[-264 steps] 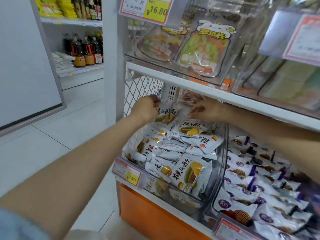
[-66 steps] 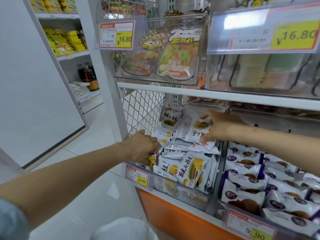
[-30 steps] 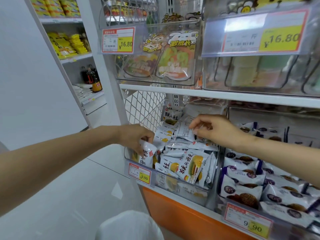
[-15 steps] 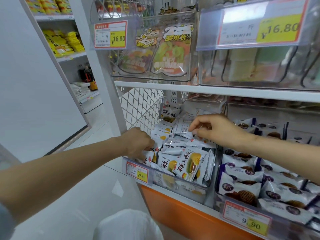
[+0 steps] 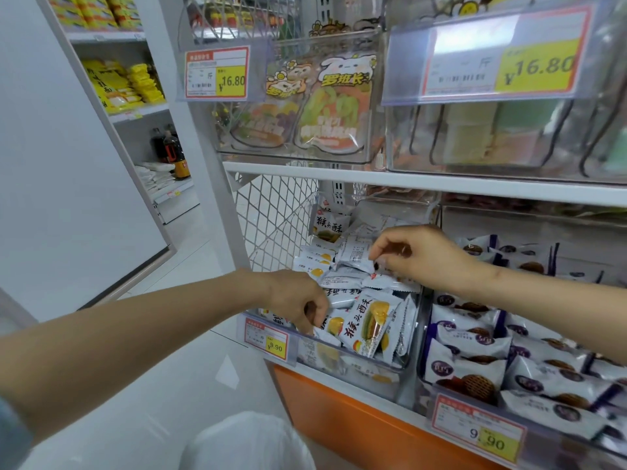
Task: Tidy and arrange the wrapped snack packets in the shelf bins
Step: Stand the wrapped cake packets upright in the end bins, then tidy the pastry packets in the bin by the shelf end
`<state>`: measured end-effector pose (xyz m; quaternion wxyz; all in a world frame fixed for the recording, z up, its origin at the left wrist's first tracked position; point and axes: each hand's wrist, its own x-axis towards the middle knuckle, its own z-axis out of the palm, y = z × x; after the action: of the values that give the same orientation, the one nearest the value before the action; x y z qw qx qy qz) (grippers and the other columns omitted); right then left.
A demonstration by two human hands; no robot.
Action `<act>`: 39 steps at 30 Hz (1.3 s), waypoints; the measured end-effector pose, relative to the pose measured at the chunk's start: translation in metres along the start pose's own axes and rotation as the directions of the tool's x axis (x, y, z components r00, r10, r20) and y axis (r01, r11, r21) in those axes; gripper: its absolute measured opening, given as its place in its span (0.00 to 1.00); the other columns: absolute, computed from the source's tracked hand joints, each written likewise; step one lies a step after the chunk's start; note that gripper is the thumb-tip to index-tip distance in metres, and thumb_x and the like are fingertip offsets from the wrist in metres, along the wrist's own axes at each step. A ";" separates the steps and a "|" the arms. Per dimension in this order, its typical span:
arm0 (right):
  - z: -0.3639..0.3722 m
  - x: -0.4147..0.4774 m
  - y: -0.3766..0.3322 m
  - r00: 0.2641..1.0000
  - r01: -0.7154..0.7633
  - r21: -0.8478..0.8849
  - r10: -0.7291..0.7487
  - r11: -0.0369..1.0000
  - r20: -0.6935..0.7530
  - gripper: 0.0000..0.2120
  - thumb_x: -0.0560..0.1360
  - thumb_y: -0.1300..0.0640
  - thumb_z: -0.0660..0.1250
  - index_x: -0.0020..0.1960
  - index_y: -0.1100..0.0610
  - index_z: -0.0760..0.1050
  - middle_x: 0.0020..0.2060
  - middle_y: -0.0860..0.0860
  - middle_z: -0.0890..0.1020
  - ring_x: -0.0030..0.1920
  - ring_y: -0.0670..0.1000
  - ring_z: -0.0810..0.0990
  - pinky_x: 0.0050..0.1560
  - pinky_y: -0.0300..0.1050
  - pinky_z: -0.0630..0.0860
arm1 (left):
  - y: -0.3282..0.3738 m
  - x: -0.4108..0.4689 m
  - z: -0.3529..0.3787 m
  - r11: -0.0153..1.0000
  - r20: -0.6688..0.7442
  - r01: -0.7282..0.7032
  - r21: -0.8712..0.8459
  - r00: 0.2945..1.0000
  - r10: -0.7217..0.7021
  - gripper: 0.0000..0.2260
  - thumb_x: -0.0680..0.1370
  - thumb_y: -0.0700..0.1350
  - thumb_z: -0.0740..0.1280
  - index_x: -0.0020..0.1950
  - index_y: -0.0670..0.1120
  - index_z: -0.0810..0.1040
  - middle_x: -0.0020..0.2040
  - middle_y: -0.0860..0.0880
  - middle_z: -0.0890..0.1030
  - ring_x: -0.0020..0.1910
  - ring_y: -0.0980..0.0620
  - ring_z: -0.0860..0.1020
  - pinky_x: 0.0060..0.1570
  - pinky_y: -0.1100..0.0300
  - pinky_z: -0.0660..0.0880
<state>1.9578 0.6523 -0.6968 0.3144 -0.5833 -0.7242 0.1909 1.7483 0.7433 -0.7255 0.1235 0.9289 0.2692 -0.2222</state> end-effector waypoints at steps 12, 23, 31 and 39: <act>-0.023 0.023 0.005 0.846 -0.093 -0.584 0.373 0.806 0.380 0.33 0.66 0.39 0.72 0.66 0.49 0.68 0.60 0.48 0.75 0.54 0.49 0.75 0.52 0.42 0.72 | 0.004 -0.018 -0.014 0.975 -0.153 0.044 -0.217 0.985 -0.078 0.07 0.72 0.50 0.73 0.41 0.53 0.75 0.35 0.61 0.75 0.35 0.64 0.72 0.39 0.67 0.68; -0.035 0.012 -0.015 0.975 -0.199 0.080 0.189 0.977 0.117 0.05 0.77 0.56 0.64 0.44 0.54 0.76 0.27 0.47 0.81 0.28 0.43 0.79 0.29 0.35 0.73 | 0.027 -0.021 -0.041 0.698 -0.438 -0.145 -0.702 0.860 -0.262 0.21 0.73 0.43 0.71 0.63 0.47 0.67 0.52 0.53 0.74 0.47 0.59 0.74 0.39 0.77 0.70; -0.018 0.016 -0.009 0.995 -0.020 0.211 0.039 0.977 -0.089 0.06 0.69 0.64 0.73 0.43 0.56 0.79 0.43 0.52 0.83 0.43 0.50 0.82 0.44 0.37 0.77 | 0.042 -0.028 -0.056 0.151 -0.048 0.005 -0.989 0.938 -0.344 0.30 0.76 0.66 0.49 0.66 0.43 0.66 0.61 0.40 0.74 0.54 0.42 0.79 0.52 0.51 0.79; -0.009 0.005 -0.011 0.995 0.101 0.196 -0.100 0.975 -0.017 0.05 0.72 0.67 0.70 0.43 0.60 0.82 0.51 0.41 0.78 0.47 0.34 0.77 0.48 0.22 0.68 | 0.027 -0.023 -0.051 0.096 -0.130 -0.102 -0.990 0.926 -0.355 0.12 0.74 0.40 0.68 0.56 0.38 0.75 0.45 0.46 0.82 0.43 0.53 0.80 0.43 0.63 0.78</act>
<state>1.9552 0.6540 -0.6817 0.3820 -0.5128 -0.7293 0.2433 1.7633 0.7284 -0.6672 0.6425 0.6012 0.4445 0.1677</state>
